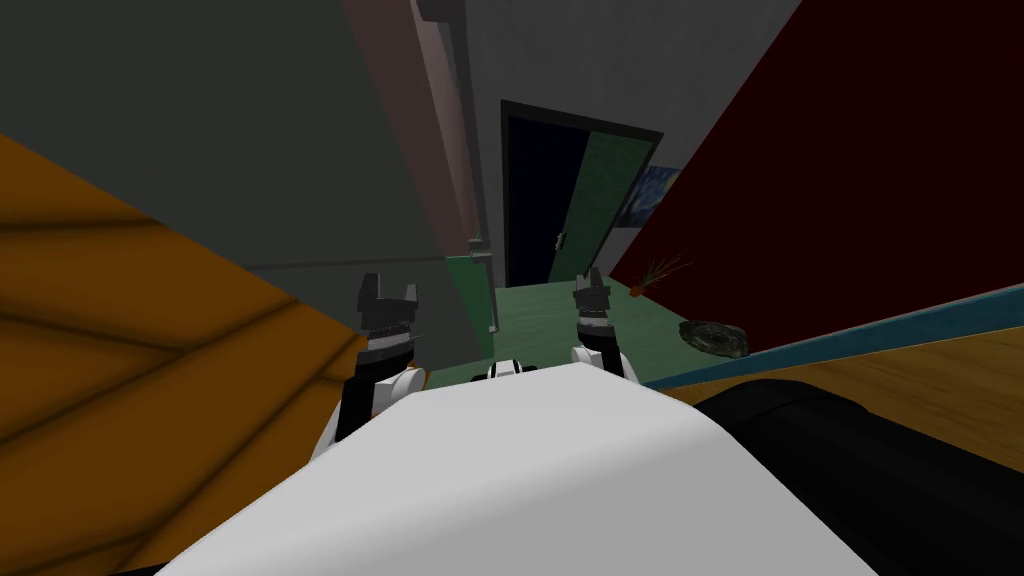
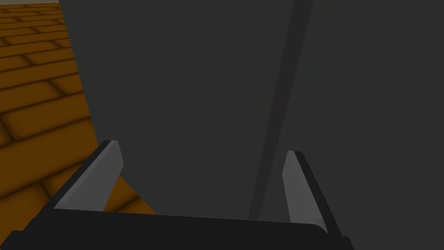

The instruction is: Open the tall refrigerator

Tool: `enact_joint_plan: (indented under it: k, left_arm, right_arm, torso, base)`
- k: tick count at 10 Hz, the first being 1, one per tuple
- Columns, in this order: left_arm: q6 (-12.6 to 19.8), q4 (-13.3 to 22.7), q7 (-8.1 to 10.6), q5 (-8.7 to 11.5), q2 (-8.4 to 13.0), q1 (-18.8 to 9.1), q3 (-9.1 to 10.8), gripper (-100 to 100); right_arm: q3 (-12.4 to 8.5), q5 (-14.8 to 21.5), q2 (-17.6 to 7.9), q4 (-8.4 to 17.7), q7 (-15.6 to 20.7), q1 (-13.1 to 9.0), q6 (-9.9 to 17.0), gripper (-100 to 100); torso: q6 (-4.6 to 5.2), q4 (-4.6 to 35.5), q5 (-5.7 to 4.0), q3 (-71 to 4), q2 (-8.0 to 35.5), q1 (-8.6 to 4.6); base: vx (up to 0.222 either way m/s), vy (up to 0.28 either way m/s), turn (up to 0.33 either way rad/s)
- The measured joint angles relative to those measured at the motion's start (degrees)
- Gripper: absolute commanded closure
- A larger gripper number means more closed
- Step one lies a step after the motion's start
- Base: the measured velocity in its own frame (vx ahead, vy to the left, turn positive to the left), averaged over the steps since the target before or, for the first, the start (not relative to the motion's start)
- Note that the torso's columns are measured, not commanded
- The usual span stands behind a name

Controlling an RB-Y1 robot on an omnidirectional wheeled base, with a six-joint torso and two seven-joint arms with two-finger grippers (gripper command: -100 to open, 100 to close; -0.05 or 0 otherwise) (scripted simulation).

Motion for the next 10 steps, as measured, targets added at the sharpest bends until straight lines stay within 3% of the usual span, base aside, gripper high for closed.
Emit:
enact_joint_plan:
  k: [10]
  left_arm:
    - [15.13, -3.23, -1.40, 0.65, 1.30, -2.14, 1.68, -100]
  right_arm:
    - [0.00, 0.00, 0.00, 0.00, 0.00, 0.00, 0.00, 0]
  torso:
    - [0.00, 0.02, 0.02, 0.05, 0.08, 0.06]
  base:
    - [0.047, -0.068, 0.024]
